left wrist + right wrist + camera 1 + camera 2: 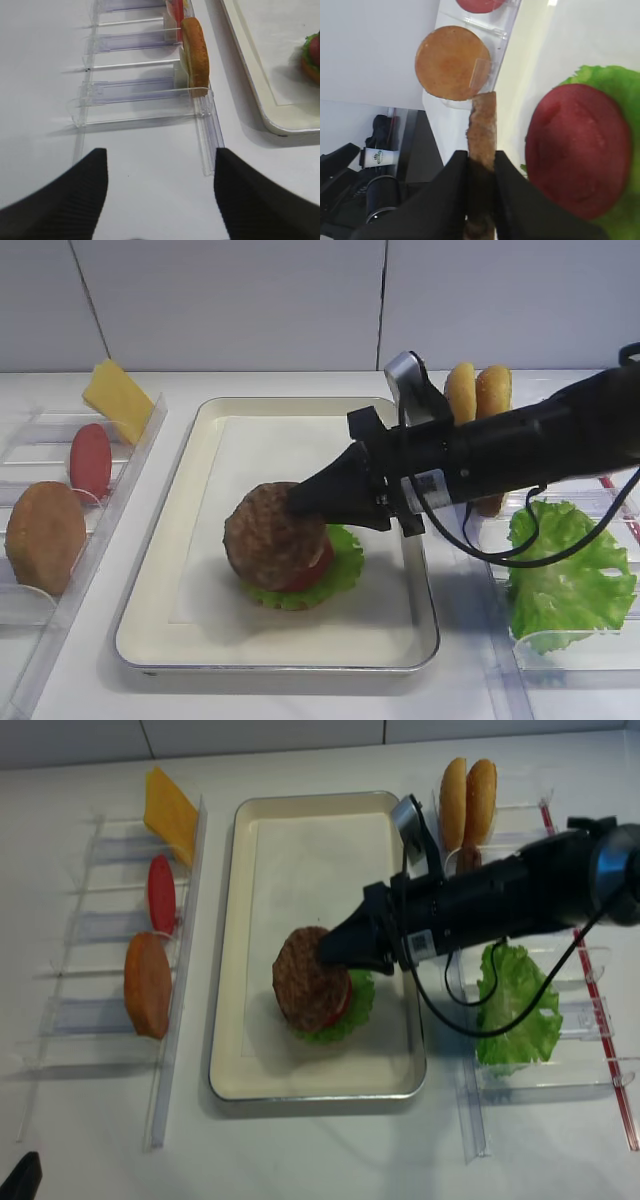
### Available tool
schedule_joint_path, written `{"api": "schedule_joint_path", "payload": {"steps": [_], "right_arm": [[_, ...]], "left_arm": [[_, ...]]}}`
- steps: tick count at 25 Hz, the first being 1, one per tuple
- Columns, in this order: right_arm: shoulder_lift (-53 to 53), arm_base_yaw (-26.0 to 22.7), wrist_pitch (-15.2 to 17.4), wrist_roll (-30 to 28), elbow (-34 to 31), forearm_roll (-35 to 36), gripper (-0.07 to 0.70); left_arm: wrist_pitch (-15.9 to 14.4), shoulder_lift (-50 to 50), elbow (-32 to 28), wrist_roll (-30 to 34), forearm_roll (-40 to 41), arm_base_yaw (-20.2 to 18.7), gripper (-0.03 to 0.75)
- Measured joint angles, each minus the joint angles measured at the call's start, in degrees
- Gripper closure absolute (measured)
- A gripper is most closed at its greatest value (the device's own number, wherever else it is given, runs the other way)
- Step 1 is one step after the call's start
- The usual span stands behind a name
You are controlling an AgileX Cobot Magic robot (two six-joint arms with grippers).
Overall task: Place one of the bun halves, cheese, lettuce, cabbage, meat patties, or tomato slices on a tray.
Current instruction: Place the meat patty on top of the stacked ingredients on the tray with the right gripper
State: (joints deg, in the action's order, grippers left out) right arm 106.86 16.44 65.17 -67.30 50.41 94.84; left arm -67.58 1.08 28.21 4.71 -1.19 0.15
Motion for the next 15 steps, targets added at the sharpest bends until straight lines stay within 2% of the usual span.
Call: {"api": "schedule_joint_path", "payload": {"steps": [15], "right_arm": [[0.13, 0.00, -6.18, -0.39, 0.00, -0.84, 0.490]], "left_arm": [[0.00, 0.00, 0.00, 0.00, 0.00, 0.00, 0.258]]}}
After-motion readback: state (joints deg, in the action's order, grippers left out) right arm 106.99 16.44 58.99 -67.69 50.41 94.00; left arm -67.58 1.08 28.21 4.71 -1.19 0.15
